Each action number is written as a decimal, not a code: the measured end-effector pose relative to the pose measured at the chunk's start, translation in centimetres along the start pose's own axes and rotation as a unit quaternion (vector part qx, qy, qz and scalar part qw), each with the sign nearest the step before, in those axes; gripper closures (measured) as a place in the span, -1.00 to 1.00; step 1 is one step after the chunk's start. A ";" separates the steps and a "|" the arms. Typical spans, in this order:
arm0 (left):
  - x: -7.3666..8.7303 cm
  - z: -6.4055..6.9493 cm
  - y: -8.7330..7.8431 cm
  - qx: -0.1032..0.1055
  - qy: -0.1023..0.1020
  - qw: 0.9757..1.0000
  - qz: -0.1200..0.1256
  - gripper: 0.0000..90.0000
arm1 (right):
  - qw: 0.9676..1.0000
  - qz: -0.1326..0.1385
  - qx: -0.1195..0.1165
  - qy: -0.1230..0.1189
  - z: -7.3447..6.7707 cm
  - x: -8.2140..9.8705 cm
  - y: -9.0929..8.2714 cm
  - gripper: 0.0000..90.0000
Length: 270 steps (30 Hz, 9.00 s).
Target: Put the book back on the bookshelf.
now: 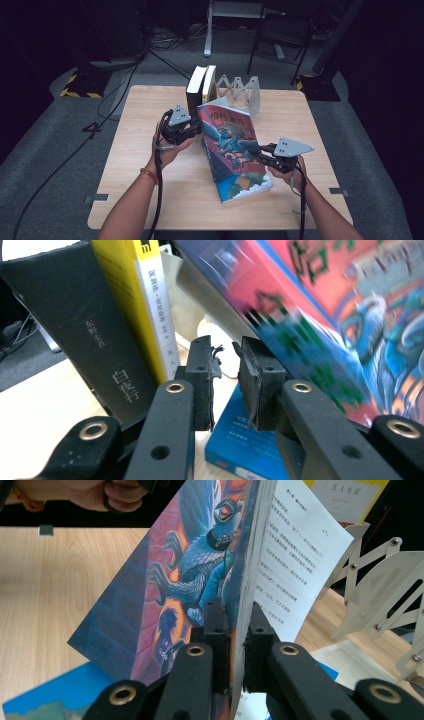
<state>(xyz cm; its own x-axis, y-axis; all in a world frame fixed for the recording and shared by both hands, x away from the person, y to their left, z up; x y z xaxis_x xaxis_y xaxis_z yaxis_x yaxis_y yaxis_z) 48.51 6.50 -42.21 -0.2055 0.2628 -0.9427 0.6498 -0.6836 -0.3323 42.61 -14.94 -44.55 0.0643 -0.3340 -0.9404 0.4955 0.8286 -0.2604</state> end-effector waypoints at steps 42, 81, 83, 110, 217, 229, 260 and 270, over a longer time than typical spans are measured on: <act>-3.0 5.1 -2.9 0.051 0.050 0.996 0.056 0.43 | 0.998 0.027 0.044 -0.024 -1.3 1.5 -3.1 0.88; 5.4 11.0 2.6 0.083 0.051 0.995 -0.025 0.05 | 0.999 0.010 0.036 -0.026 -1.2 3.1 -3.7 0.87; 5.0 10.8 2.5 0.080 0.044 0.996 -0.016 0.18 | 0.999 0.011 0.036 -0.022 -1.1 3.1 -3.6 0.86; 5.0 12.2 0.6 0.132 0.098 0.986 -0.038 0.57 | 0.989 0.011 0.134 0.057 3.9 2.2 -3.0 0.10; -12.4 6.2 4.3 -0.023 0.031 0.997 0.070 0.63 | 0.963 -0.207 0.073 0.155 1.9 15.8 -9.8 -0.51; -13.6 1.3 6.9 -0.118 0.011 0.991 0.063 0.63 | 0.963 -0.206 0.073 0.156 1.9 15.8 -9.8 -0.51; -12.1 -0.9 7.6 -0.187 0.011 0.982 0.026 0.62 | 0.965 -0.206 0.066 0.151 1.7 15.7 -9.7 -0.52; -11.4 -2.1 11.6 -0.210 0.011 0.978 0.005 0.62 | 0.964 -0.206 0.065 0.152 1.6 15.7 -9.8 -0.52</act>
<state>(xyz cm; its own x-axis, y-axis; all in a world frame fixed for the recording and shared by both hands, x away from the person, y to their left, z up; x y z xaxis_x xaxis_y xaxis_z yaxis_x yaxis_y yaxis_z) 59.98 -2.98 -35.29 -0.1849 0.2757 -0.9433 0.8957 -0.3477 -0.2772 40.18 -29.00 -56.47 -0.4083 -0.4595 -0.7887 0.5309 0.5834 -0.6147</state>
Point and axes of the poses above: each handheld gripper's, and its own axes: y roughly forward along the jaws, x roughly out of its underside, z roughly to its right, the point moved 9 cm from there along y, roughly forward along the jaws, and after that the axes turned 4 degrees about z, right-handed, at the moved point
